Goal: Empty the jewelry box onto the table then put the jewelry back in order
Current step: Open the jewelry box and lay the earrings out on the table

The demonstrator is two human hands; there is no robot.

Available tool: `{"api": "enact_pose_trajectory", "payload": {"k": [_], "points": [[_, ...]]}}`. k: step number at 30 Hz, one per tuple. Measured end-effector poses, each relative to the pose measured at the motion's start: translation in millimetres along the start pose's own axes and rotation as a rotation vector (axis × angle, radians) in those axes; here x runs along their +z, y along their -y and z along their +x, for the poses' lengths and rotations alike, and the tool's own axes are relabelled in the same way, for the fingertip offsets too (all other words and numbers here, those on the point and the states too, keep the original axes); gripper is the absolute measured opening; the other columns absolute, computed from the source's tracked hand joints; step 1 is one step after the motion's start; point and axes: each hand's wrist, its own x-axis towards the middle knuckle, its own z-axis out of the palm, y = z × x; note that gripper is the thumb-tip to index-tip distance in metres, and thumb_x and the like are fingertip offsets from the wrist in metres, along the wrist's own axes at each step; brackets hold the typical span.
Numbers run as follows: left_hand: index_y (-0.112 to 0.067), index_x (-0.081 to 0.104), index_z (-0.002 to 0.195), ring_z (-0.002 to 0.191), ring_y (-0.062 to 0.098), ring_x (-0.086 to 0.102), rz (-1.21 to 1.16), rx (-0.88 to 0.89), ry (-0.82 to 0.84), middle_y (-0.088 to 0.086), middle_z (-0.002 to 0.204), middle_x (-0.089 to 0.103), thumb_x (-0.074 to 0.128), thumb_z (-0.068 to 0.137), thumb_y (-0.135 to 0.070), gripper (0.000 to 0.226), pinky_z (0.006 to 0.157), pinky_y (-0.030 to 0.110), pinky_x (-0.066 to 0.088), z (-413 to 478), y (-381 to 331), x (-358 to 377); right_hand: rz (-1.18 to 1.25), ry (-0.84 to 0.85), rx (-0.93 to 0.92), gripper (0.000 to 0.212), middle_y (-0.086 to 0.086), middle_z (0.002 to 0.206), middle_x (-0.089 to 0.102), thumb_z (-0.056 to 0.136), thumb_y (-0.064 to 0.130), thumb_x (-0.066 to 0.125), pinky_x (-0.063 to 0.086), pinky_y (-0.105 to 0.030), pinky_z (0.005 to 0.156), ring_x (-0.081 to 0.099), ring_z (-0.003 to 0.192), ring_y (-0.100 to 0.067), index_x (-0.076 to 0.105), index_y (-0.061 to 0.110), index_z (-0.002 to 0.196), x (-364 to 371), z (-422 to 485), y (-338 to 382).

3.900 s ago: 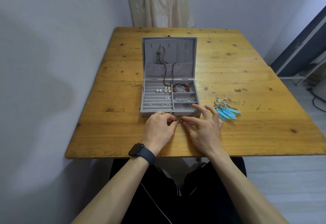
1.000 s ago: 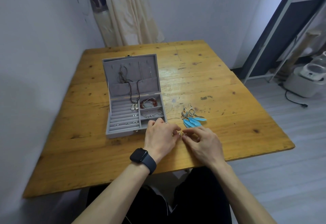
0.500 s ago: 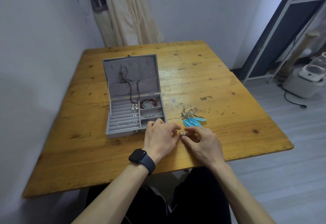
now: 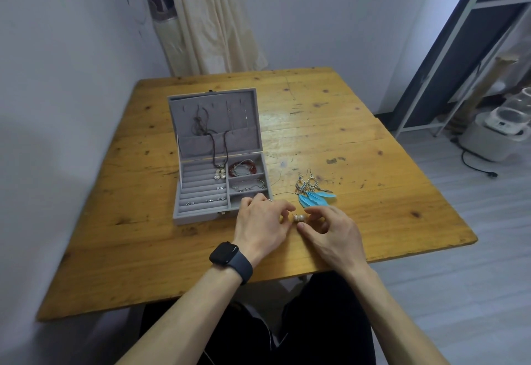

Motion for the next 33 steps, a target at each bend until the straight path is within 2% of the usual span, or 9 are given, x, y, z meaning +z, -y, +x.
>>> {"api": "enact_pose_trajectory", "payload": {"k": [2,6,12,15,19,22,26,29,33], "points": [[-0.038,0.061,0.127,0.108,0.01,0.051,-0.023,0.011,-0.012,-0.018,0.11,0.07,0.059,0.095,-0.041,0.033,0.099,0.032,0.03,-1,3,-5,0.038,-0.008,0.003,0.028,0.017,0.091,0.063,0.081,0.04,0.079,0.046,-0.011,0.068,0.06,0.078,0.0,0.072,0.028,0.106,-4,-1,2],[-0.039,0.064,0.124,0.101,0.008,0.054,-0.056,0.019,-0.132,-0.019,0.105,0.071,0.063,0.092,-0.042,0.032,0.097,0.031,0.035,-2,21,-27,0.075,-0.055,-0.036,0.024,0.018,0.095,0.065,0.082,0.035,0.08,0.045,-0.012,0.068,0.058,0.08,-0.006,0.073,0.03,0.105,-12,1,14],[-0.037,0.071,0.112,0.085,0.005,0.056,-0.122,-0.086,-0.299,-0.019,0.094,0.07,0.068,0.09,-0.037,0.022,0.084,0.038,0.051,6,77,-66,0.111,-0.043,-0.126,0.021,0.02,0.094,0.063,0.088,0.031,0.073,0.045,-0.009,0.073,0.06,0.086,0.002,0.069,0.039,0.107,-9,27,61],[-0.034,0.072,0.11,0.094,0.01,0.063,-0.097,-0.197,-0.297,-0.014,0.099,0.072,0.067,0.091,-0.037,0.02,0.088,0.039,0.052,13,107,-78,0.062,-0.007,-0.168,0.019,0.02,0.094,0.062,0.089,0.033,0.071,0.042,-0.008,0.075,0.056,0.087,0.004,0.068,0.038,0.108,7,47,82],[-0.035,0.068,0.116,0.103,0.008,0.061,-0.056,-0.262,-0.206,-0.015,0.109,0.069,0.062,0.093,-0.042,0.025,0.093,0.037,0.051,23,131,-75,-0.062,0.084,-0.204,0.023,0.018,0.101,0.061,0.091,0.039,0.067,0.046,-0.021,0.084,0.054,0.093,-0.002,0.07,0.034,0.113,39,79,104],[-0.036,0.067,0.118,0.107,0.009,0.057,-0.022,-0.269,-0.169,-0.014,0.114,0.067,0.056,0.095,-0.046,0.027,0.094,0.034,0.048,31,135,-67,-0.14,0.163,-0.205,0.028,0.015,0.108,0.062,0.093,0.044,0.062,0.05,-0.026,0.089,0.056,0.099,-0.005,0.068,0.034,0.118,67,100,115],[-0.034,0.07,0.116,0.107,0.014,0.056,0.017,-0.286,-0.166,-0.011,0.113,0.066,0.048,0.097,-0.049,0.033,0.09,0.034,0.048,42,137,-58,-0.237,0.196,-0.197,0.03,0.012,0.114,0.062,0.095,0.048,0.055,0.051,-0.028,0.085,0.053,0.105,-0.01,0.067,0.035,0.119,94,116,123],[-0.033,0.068,0.118,0.105,0.015,0.059,0.006,-0.296,-0.193,-0.009,0.113,0.066,0.045,0.099,-0.045,0.032,0.087,0.034,0.05,51,141,-58,-0.274,0.176,-0.193,0.028,0.01,0.114,0.062,0.096,0.043,0.053,0.047,-0.027,0.083,0.053,0.107,-0.013,0.068,0.034,0.118,103,126,127],[-0.03,0.064,0.117,0.101,0.017,0.061,0.074,-0.268,-0.199,-0.006,0.111,0.063,0.049,0.099,-0.041,0.026,0.08,0.033,0.054,59,144,-61,-0.349,0.166,-0.213,0.026,0.007,0.112,0.06,0.098,0.04,0.051,0.046,-0.026,0.077,0.053,0.102,-0.014,0.065,0.033,0.118,107,138,131]]}}
